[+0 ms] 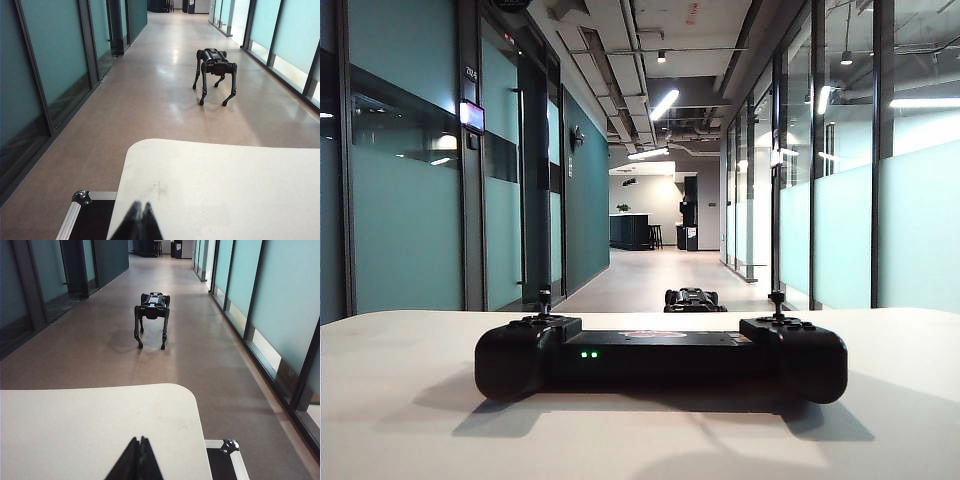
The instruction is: Push the left joystick on the remote control sitting on the white table forward to make the robot dog walk in a straight line until it approaches the door.
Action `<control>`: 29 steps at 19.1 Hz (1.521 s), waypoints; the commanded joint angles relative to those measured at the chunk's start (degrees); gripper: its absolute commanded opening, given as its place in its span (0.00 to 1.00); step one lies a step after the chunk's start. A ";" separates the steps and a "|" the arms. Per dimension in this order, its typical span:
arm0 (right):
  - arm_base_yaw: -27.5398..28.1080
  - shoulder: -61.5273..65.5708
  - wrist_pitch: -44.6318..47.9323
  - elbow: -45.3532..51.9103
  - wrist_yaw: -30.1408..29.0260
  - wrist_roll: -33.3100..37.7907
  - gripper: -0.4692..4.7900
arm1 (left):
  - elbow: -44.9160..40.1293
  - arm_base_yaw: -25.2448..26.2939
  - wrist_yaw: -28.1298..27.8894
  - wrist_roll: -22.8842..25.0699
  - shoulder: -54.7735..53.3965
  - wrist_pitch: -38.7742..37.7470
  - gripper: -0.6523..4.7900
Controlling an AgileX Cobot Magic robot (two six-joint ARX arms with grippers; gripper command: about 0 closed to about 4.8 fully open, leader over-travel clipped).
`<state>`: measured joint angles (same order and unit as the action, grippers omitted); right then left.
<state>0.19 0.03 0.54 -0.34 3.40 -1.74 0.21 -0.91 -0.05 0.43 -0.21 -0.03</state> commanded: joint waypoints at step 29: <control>-0.09 13.70 -1.99 -22.67 -1.20 4.68 0.08 | 16.52 -0.11 3.63 -7.02 -5.68 -6.12 0.11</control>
<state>0.16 12.49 -2.00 -21.45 2.57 2.00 15.57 -0.97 2.00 -6.26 -4.45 -6.15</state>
